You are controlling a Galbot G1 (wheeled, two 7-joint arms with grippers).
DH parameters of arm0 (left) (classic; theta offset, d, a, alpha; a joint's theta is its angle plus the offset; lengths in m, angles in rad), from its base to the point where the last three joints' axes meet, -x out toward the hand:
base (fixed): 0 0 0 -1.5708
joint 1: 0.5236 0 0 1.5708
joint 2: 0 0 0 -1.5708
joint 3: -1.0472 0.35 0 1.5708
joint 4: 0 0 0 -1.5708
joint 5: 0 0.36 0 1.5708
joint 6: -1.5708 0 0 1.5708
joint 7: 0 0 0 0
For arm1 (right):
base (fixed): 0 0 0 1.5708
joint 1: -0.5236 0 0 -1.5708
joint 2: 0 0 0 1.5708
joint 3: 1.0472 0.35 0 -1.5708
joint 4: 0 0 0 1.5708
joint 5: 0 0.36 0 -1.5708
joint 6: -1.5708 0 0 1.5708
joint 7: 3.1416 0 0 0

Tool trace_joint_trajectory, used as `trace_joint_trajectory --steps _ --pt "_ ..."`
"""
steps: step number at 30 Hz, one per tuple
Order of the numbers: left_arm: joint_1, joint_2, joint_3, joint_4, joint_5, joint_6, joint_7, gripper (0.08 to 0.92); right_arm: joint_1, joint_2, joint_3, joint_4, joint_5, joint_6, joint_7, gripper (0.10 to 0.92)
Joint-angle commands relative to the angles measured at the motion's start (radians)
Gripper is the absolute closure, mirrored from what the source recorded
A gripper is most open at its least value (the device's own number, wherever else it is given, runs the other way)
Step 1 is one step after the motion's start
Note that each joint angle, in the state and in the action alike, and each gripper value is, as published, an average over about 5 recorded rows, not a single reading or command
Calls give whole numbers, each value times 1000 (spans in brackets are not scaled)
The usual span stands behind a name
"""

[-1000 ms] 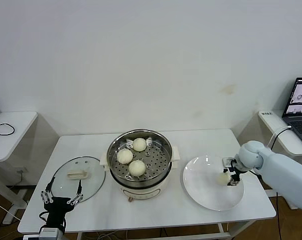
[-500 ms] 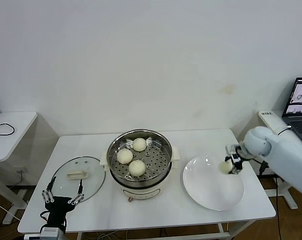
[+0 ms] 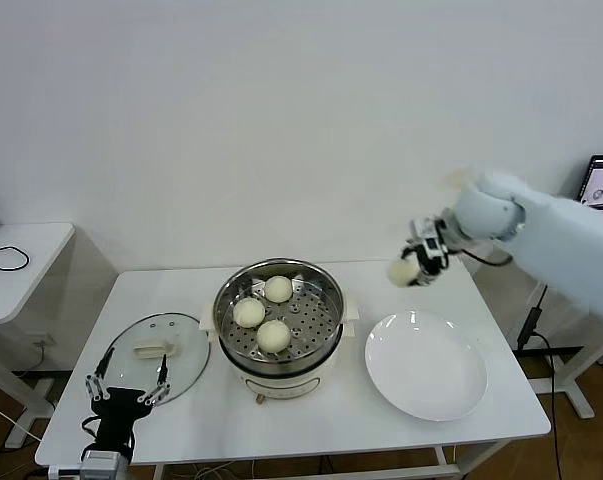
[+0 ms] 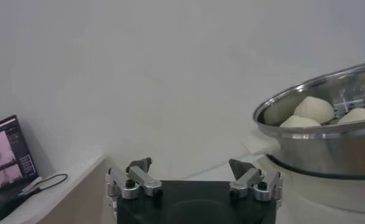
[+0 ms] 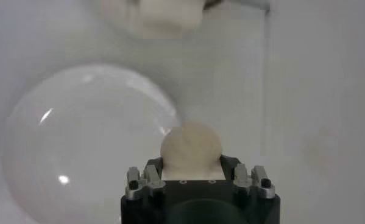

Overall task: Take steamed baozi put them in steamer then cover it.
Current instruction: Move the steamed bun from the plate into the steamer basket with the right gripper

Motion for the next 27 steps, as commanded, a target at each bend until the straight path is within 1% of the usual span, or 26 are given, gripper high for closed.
trace_joint_trajectory --steps 1,6,10,14,20,27 --pt "0 -3 -2 4 0 0 0 177 181 227 -151 51 254 -144 88 415" --pt "4 -8 -8 0 -1 0 -1 177 86 304 -138 17 327 -208 176 414" --pt "6 -11 -12 -6 0 0 -1 177 -1 343 -134 -8 339 -249 235 414" --pt "9 -14 -15 -10 0 0 -2 177 -80 369 -131 -43 326 -263 272 414" --pt "9 -18 -19 -8 -1 0 -2 177 -148 406 -120 -120 275 -264 289 414" --pt "10 -21 -19 -11 -1 0 -2 177 -160 403 -120 -140 239 -265 292 414"
